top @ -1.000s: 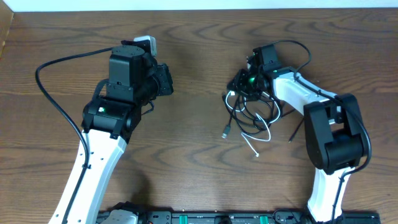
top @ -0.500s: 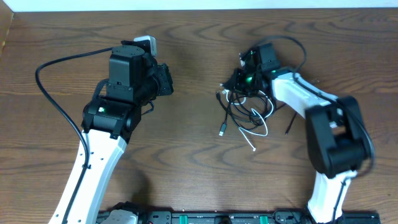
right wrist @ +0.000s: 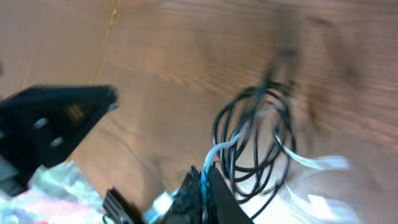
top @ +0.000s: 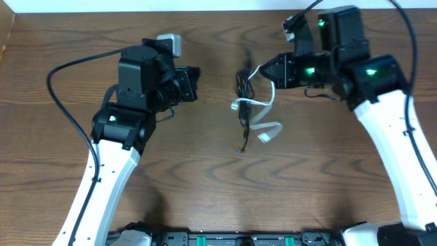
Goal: Untangle cables
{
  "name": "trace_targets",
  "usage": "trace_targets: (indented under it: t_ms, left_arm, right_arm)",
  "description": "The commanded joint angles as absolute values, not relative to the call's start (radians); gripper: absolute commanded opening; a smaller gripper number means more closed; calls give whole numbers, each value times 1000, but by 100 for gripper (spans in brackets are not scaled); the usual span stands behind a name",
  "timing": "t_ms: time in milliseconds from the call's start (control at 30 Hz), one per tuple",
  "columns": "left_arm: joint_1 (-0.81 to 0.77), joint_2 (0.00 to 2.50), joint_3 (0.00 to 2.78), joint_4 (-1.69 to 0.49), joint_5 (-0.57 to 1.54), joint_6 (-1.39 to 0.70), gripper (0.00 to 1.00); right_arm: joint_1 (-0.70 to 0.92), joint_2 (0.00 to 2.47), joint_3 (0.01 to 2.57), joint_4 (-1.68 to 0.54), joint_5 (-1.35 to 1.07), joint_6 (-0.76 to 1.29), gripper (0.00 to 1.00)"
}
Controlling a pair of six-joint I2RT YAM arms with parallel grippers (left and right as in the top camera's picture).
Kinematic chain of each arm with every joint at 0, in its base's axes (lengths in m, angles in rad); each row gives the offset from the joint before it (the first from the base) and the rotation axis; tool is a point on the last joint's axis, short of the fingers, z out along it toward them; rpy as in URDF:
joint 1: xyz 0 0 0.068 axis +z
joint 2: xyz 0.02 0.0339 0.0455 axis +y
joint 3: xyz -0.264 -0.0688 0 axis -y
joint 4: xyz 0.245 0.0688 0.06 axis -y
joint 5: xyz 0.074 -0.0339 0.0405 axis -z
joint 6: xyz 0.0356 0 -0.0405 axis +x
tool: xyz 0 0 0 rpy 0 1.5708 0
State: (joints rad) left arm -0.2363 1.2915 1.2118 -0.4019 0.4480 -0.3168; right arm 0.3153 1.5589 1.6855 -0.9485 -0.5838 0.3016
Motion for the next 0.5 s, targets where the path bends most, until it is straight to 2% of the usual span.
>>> trace_targets:
  t_ms: [0, 400, 433, 467]
  left_arm:
    - [-233, 1338, 1228, -355, 718, -316, 8]
    - [-233, 1563, 1228, -185, 1119, -311, 10]
    - [-235, 1576, 1228, -176, 1128, -311, 15]
    - [-238, 1584, 1228, -173, 1126, -311, 17]
  right_arm:
    - [297, 1554, 1728, -984, -586, 237, 1]
    - [256, 1552, 1730, -1015, -587, 229, 1]
    - [254, 1552, 1730, -1015, -587, 229, 1]
    - [251, 1552, 1730, -1015, -586, 229, 1]
